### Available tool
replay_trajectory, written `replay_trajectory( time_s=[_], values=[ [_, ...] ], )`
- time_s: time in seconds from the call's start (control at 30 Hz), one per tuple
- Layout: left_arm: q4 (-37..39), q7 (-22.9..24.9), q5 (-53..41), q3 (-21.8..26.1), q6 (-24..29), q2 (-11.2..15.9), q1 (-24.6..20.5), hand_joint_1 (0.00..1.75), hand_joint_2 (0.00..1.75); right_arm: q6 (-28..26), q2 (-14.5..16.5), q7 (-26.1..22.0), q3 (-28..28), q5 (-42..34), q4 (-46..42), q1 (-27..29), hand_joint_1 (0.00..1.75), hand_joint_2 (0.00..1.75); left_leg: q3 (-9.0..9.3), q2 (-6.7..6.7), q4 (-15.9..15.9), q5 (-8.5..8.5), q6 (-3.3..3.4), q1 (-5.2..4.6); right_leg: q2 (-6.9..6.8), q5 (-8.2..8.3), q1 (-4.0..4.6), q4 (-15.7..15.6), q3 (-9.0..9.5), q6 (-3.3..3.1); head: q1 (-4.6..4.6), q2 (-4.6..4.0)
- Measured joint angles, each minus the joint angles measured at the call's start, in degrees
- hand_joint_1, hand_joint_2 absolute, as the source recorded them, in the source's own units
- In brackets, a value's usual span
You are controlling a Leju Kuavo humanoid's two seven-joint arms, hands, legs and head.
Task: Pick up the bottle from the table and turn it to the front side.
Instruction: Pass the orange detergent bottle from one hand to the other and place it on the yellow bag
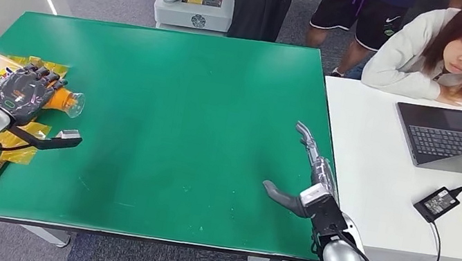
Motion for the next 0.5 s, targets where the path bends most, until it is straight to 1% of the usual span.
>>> replay_trajectory(
  time_s=[0.5],
  values=[
    [3.4, 1.2, 0.2, 2.5, 0.2, -0.5, 0.1, 1.75, 1.75, 0.0, -0.9, -0.2, -0.3, 0.0, -0.4, 1.3, 0.0, 1.75, -0.01, -0.01, 0.0, 0.0, 0.0, 0.0, -0.01, 0.0, 0.0, 0.0, 0.0, 0.0, 0.0, 0.0]
  ],
)
